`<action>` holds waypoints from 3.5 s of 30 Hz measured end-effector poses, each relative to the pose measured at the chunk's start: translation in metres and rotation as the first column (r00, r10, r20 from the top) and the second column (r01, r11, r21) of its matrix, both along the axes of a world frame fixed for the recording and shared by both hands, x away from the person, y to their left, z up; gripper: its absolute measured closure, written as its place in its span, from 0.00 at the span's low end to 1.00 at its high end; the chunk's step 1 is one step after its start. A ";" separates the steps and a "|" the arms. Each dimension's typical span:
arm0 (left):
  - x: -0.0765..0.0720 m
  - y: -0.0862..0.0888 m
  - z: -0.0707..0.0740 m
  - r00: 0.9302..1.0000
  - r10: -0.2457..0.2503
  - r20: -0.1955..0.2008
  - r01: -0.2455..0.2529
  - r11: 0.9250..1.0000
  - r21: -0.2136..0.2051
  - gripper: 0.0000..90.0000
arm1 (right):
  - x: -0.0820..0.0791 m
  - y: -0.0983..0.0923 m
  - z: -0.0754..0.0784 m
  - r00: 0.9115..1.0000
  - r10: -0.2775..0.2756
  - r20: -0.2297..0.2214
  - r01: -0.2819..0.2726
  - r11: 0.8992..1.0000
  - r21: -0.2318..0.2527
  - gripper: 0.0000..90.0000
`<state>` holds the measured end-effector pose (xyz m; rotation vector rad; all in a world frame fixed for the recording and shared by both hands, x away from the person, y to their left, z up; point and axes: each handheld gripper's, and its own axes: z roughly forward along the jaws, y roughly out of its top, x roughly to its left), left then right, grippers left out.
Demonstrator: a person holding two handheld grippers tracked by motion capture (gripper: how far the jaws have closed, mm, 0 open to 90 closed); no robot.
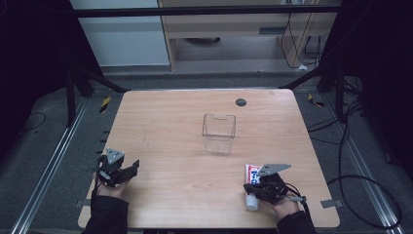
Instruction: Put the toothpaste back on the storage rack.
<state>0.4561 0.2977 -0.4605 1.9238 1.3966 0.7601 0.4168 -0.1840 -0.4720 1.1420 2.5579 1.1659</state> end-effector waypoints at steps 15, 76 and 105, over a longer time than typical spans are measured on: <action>0.000 0.001 -0.001 1.000 0.005 -0.005 -0.005 1.000 0.005 0.42 | -0.003 -0.012 0.002 1.000 -0.021 -0.022 0.020 1.000 -0.015 1.00; 0.007 -0.002 -0.005 0.999 -0.009 -0.032 0.009 1.000 0.023 0.37 | 0.026 -0.007 0.034 0.968 -0.249 -0.005 0.245 0.955 -0.166 0.39; 0.009 -0.004 -0.008 0.998 -0.023 -0.053 0.025 0.999 0.029 0.37 | 0.044 0.012 0.006 0.959 -0.253 -0.128 0.209 0.935 -0.286 0.37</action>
